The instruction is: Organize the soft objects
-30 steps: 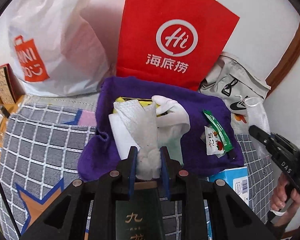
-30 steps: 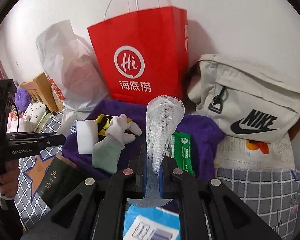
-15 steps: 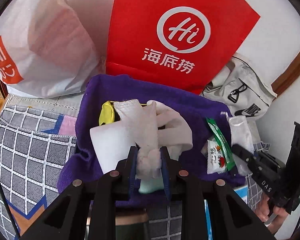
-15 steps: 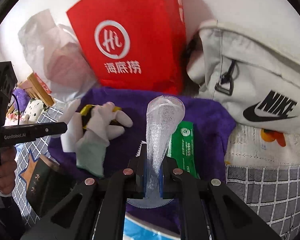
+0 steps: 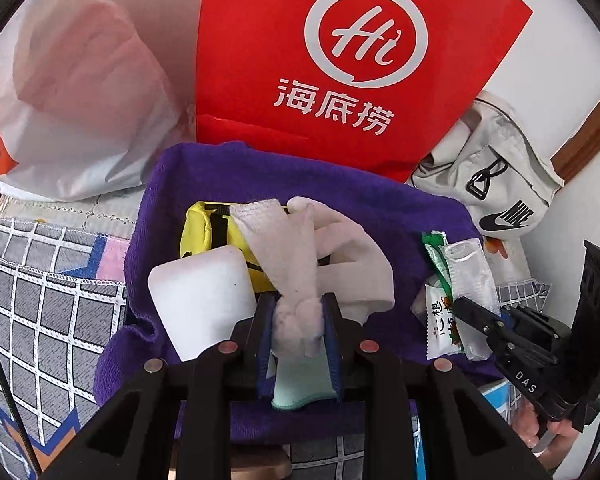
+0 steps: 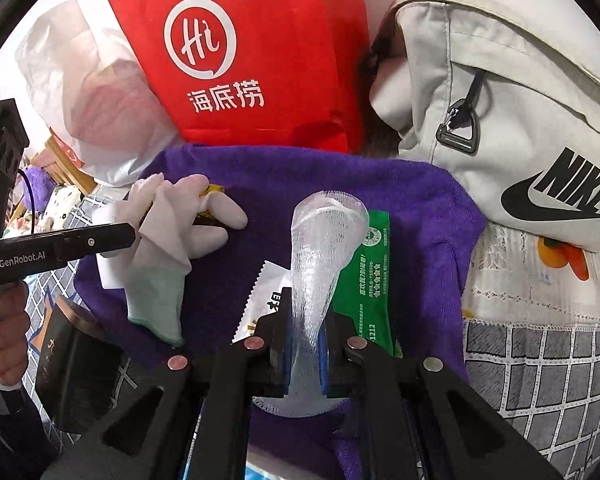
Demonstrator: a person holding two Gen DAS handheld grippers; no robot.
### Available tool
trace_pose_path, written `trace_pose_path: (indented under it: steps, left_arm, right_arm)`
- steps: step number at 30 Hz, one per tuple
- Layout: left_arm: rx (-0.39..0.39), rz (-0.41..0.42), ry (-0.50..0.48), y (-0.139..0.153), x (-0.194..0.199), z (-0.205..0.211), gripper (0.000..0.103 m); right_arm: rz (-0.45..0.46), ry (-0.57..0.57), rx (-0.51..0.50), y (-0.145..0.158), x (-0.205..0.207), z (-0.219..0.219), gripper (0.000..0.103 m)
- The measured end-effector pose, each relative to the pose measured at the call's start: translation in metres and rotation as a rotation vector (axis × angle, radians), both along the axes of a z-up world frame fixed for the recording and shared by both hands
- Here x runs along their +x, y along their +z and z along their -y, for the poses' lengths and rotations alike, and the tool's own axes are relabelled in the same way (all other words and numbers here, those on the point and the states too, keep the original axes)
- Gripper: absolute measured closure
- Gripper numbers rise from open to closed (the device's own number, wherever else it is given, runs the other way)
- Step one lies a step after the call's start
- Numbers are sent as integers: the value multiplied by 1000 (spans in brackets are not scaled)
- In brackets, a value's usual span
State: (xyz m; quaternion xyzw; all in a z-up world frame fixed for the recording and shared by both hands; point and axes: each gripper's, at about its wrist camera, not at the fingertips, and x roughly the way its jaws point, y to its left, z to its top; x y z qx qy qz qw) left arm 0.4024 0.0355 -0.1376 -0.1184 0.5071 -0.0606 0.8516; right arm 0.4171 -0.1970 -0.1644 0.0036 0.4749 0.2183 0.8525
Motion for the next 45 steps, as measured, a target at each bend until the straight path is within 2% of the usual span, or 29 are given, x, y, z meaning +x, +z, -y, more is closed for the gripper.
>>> trace_pose_path:
  steps: [2,4,6,10,14,17,23,27,36,37,39,41,43,45]
  left_arm:
    - [-8,3,-3,0,1,1,80]
    - [-9,3,-4,0,1,2,79]
    - [-8,3,-2,1,1,3,77]
    - [-8,-9,7,3,0,1,70]
    - [2,-5,14,9,-6,-1,58]
    - [29,8,15,15,-13,-1,58]
    - [13,37,4,33,-34,-3,58]
    - [29,70,9,51,-60,-2,57]
    - [68,149,10,87,-139,7,46]
    - [77,163,10,92,-153,9,46]
    - [91,187,6,99,-171,11,39]
    - [109,212,11,107,-195,16,35]
    - [131,236,14,113,-218,20,31]
    - [151,257,14,116,-237,25,19]
  right_arm:
    - [-2,3,9,-1,1,-1,85]
    - [8,8,8,1,-1,-2,70]
    - [29,12,-5,4,-3,-3,60]
    - [46,10,-8,8,-6,-4,45]
    - [54,4,-11,14,-8,-3,40]
    - [73,-2,-7,21,-12,-3,39]
    - [88,-53,-11,46,-34,3,35]
    - [157,-89,-35,72,-65,7,27]
    - [186,-140,37,108,-152,17,25]
    - [196,-149,34,112,-163,18,21]
    - [226,-163,13,119,-187,17,13]
    - [251,-178,-4,127,-208,18,11]
    - [260,-187,-2,131,-227,20,4]
    - [275,-193,9,135,-247,24,1]
